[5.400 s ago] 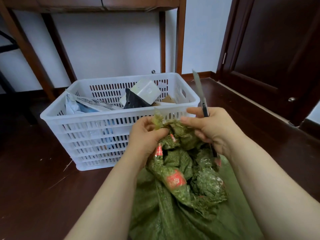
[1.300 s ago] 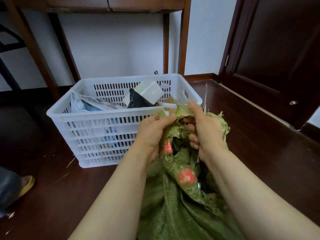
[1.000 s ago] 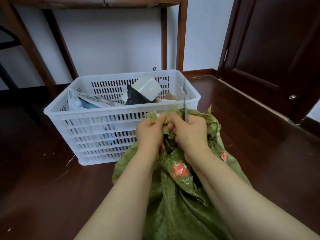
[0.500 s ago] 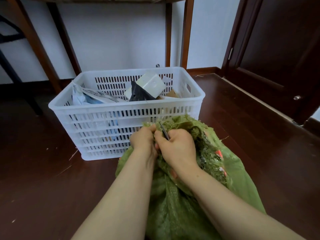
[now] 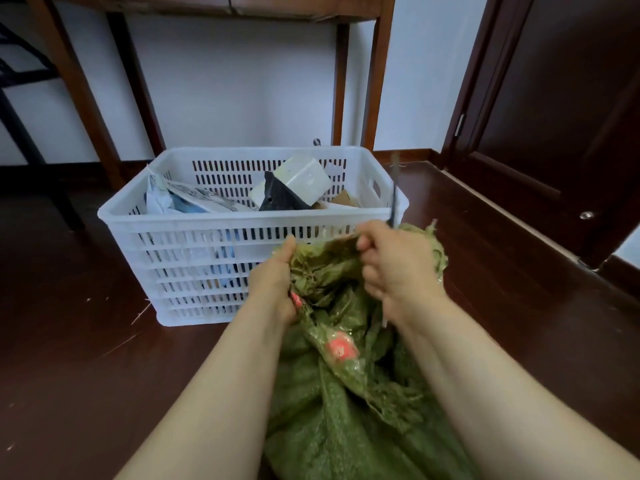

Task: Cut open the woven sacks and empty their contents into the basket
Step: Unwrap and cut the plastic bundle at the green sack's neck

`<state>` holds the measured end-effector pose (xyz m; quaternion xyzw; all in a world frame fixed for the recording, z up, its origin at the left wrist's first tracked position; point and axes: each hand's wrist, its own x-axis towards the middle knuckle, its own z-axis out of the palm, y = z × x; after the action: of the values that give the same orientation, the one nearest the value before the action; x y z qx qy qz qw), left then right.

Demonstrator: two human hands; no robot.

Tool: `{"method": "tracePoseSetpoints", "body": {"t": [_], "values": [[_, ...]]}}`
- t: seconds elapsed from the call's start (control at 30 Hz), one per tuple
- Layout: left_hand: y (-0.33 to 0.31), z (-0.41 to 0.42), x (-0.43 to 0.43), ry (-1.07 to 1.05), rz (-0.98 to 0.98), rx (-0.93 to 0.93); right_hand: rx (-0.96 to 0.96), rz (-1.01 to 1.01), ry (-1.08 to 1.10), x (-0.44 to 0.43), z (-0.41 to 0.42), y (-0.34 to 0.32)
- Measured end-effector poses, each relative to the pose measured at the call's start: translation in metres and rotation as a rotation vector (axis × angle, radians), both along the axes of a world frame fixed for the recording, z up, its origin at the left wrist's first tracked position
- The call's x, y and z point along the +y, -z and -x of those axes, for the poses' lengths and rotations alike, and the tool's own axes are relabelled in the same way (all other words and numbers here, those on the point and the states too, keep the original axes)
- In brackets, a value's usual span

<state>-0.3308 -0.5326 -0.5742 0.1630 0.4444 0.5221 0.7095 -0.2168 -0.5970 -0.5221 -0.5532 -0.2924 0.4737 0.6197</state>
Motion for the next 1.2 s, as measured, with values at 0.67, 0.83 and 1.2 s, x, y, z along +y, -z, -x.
{"method": "tracePoseSetpoints", "body": {"t": [0.67, 0.83, 1.2], "values": [[-0.030, -0.022, -0.028, 0.322, -0.601, 0.236, -0.275, 0.014, -0.041, -0.002, -0.052, -0.009], [-0.026, -0.019, -0.024, 0.392, -0.663, 0.390, -0.222, -0.025, 0.073, 0.005, -0.050, 0.000], [-0.044, -0.028, -0.026, 0.188, -0.663, 0.713, -0.285, -0.081, 0.019, 0.006, -0.039, 0.000]]}}
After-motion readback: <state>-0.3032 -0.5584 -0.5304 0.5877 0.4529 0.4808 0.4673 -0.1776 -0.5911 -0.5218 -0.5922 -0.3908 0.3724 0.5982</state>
